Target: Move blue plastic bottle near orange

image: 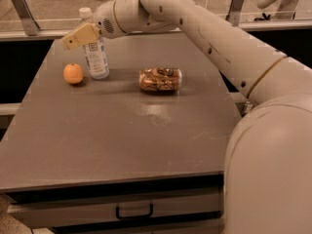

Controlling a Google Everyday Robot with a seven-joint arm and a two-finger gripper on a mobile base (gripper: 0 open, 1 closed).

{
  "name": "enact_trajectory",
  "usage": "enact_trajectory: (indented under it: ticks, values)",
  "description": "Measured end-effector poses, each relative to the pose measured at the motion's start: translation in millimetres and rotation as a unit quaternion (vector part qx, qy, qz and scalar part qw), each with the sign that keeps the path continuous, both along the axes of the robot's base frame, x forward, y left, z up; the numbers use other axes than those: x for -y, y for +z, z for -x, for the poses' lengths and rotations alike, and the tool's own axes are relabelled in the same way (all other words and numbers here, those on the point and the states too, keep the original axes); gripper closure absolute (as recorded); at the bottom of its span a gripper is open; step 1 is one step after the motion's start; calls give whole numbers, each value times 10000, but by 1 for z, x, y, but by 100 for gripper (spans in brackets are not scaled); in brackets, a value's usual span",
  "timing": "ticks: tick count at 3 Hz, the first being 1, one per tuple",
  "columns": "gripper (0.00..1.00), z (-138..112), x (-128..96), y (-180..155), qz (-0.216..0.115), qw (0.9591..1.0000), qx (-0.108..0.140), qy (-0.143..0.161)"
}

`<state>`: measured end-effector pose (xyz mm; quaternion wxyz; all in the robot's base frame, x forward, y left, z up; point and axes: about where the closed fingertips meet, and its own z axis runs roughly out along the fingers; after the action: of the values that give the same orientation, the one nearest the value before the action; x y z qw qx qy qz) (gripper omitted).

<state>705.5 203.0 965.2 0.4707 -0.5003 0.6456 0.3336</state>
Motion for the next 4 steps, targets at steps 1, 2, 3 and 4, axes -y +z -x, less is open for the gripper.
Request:
enact_trajectory:
  ticks: [1,2,3,4]
  values:
    - [0,0,0,0,0,10000,0,0]
    - [0,-1,14,0,-7,9999,146,-83]
    - [0,3,46,20,52,9989,428,-195]
    - [0,13,64,48,48,9966,753,-316]
